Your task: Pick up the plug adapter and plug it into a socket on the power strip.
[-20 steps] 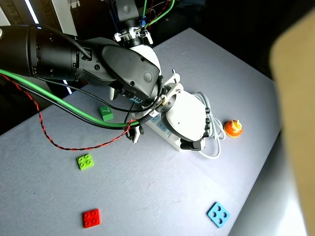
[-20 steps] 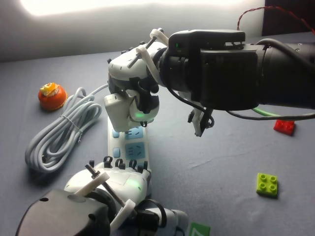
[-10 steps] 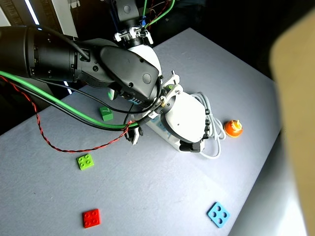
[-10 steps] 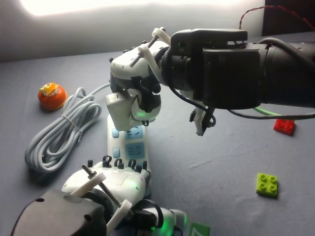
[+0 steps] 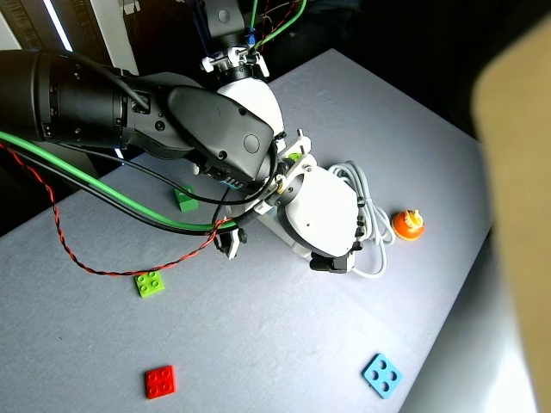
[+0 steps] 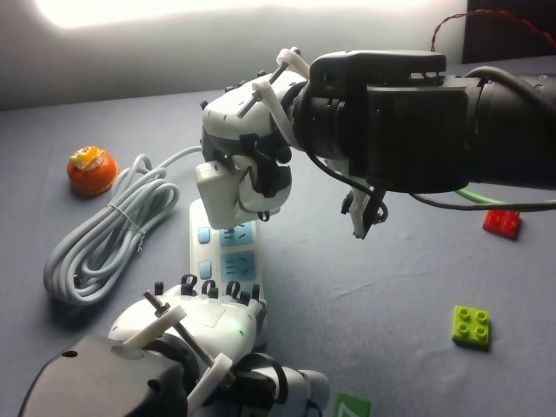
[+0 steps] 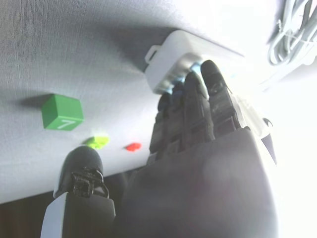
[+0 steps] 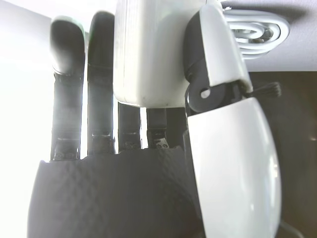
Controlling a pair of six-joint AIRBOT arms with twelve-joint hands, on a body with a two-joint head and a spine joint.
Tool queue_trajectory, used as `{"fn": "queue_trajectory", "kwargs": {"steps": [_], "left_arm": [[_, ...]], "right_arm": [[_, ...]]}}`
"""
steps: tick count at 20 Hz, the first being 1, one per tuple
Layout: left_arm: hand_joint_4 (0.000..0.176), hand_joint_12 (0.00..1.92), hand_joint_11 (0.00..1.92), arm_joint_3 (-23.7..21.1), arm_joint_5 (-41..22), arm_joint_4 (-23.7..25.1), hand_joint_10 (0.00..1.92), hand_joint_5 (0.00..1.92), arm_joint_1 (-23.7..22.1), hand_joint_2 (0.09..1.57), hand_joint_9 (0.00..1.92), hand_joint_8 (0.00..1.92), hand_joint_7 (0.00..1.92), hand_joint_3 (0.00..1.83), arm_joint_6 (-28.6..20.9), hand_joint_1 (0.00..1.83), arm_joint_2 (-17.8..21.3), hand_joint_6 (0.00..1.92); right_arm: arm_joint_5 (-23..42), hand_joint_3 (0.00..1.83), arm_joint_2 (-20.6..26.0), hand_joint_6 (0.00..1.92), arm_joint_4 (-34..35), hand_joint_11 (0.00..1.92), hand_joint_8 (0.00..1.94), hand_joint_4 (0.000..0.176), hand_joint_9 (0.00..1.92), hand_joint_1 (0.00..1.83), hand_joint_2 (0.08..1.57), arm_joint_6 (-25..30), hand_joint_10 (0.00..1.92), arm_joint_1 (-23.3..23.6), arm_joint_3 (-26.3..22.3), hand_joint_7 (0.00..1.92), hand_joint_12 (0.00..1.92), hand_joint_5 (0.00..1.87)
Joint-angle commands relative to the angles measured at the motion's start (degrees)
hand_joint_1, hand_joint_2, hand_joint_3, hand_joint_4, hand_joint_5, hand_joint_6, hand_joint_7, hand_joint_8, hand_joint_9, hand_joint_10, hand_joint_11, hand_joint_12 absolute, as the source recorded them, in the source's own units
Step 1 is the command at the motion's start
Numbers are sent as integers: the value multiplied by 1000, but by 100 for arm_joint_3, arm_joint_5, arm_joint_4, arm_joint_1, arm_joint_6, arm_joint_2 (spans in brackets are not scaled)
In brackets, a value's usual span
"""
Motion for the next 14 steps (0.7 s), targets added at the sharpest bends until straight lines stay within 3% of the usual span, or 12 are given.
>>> {"fn": "queue_trajectory", "kwargs": {"steps": [1, 14], "left_arm": [[0, 408, 0, -17, -94, 110, 1, 150, 14, 1240, 155, 2, 172, 2, 9, 10, 48, 1], [0, 433, 0, -55, -73, 111, 8, 151, 31, 1234, 178, 6, 184, 0, 10, 30, 69, 4]], "right_arm": [[-225, 0, 17, 966, -141, 708, 1278, 0, 829, 1236, 1160, -10, 1160, 30, -47, 937, 1537, 877], [-170, 1, 10, 992, -142, 721, 1296, 0, 821, 1236, 1167, -25, 1178, -71, -120, 930, 1524, 853]]}}
